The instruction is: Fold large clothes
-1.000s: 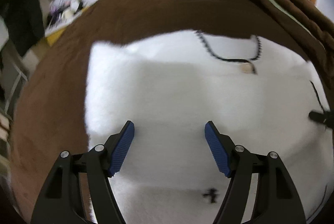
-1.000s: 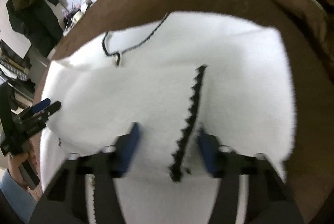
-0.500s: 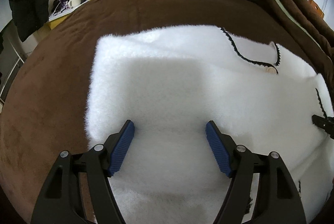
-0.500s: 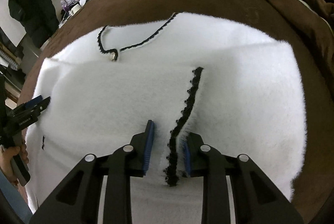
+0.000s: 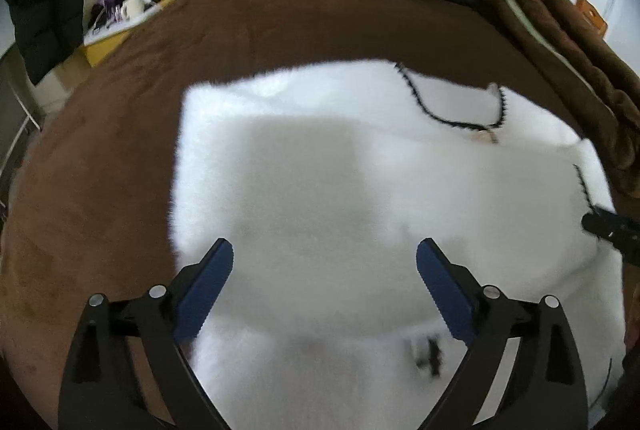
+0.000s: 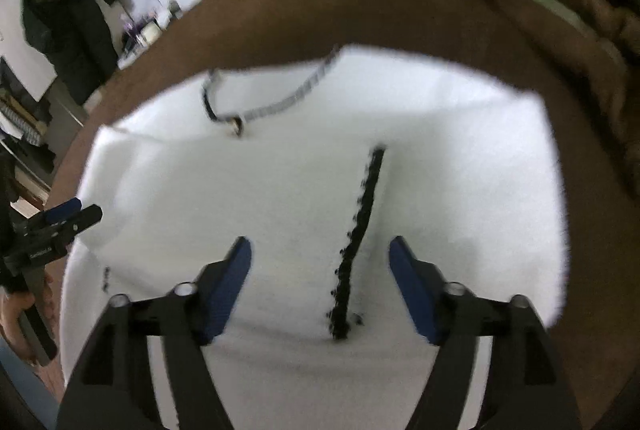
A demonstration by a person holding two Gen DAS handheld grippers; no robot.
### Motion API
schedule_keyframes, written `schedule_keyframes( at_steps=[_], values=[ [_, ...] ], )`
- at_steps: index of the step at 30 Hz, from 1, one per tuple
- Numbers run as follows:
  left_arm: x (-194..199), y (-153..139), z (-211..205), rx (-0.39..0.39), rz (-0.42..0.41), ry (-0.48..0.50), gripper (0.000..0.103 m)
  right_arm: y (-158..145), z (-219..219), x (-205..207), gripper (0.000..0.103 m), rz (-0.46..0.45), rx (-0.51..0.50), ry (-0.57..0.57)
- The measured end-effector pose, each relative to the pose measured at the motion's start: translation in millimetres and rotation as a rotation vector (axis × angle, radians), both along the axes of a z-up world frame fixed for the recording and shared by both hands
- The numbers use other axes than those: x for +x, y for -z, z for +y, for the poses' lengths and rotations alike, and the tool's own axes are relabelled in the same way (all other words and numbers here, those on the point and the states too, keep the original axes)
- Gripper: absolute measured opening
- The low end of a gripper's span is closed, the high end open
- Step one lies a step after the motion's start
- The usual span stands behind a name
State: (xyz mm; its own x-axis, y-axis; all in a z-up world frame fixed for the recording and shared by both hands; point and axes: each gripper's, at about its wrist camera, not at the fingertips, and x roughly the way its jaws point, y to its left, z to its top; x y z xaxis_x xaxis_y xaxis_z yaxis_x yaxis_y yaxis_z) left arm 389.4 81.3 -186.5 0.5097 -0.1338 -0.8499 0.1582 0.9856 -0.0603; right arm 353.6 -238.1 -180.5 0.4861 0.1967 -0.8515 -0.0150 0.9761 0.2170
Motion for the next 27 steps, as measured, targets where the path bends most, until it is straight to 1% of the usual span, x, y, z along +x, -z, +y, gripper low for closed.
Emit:
schedule_keyframes(
  at_steps=[1, 2, 3, 5, 7, 9, 12, 17, 22, 23, 27],
  values=[
    [-7.5, -10.4, 1.3, 0.004, -0.013, 0.004, 0.095, -8.5, -0.8, -4.8, 0.076, -0.018, -0.007, -0.006],
    [-11.9, -16.7, 2.0, 0.003, -0.02, 0.008, 0.096, -20.1, -3.2, -12.9, 0.084, -0.039, -0.003, -0.009],
    [-21.2, -27.6, 3.5, 0.006, -0.033, 0.012, 0.096, -26.6, -4.6, -17.9, 0.088, -0.053, 0.001, -0.012],
    [-38.2, -44.9, 7.4, 0.013, -0.05, 0.017, 0.096, -44.2, -10.1, -35.7, 0.088, -0.084, 0.011, -0.034],
    [-59.2, -61.6, 15.4, 0.0, -0.06, 0.008, 0.096, -57.4, -15.8, -52.5, 0.089, -0.101, 0.007, -0.047],
    [-80.8, -72.7, 25.6, -0.023, -0.06, -0.007, 0.096, -67.6, -24.7, -74.1, 0.089, -0.11, 0.005, -0.046],
    [-117.9, -82.8, 40.2, -0.009, -0.071, -0.026, 0.096, -74.2, -39.7, -103.4, 0.089, -0.099, 0.026, -0.02],
    [-173.7, -80.3, 60.7, 0.001, -0.051, -0.07, 0.096, -72.3, -64.6, -156.0, 0.089, -0.085, 0.038, 0.044],
    [-223.7, -67.2, 76.3, 0.015, -0.037, -0.091, 0.096, -64.7, -76.5, -204.5, 0.089, -0.05, 0.041, 0.05],
    [-228.2, -65.5, 77.7, 0.017, -0.034, -0.092, 0.096, -63.0, -79.8, -213.3, 0.089, -0.044, 0.045, 0.047],
    [-250.1, -56.6, 87.7, -0.033, -0.025, -0.115, 0.096, -50.9, -89.4, -245.9, 0.089, -0.011, 0.057, 0.043]
  ],
)
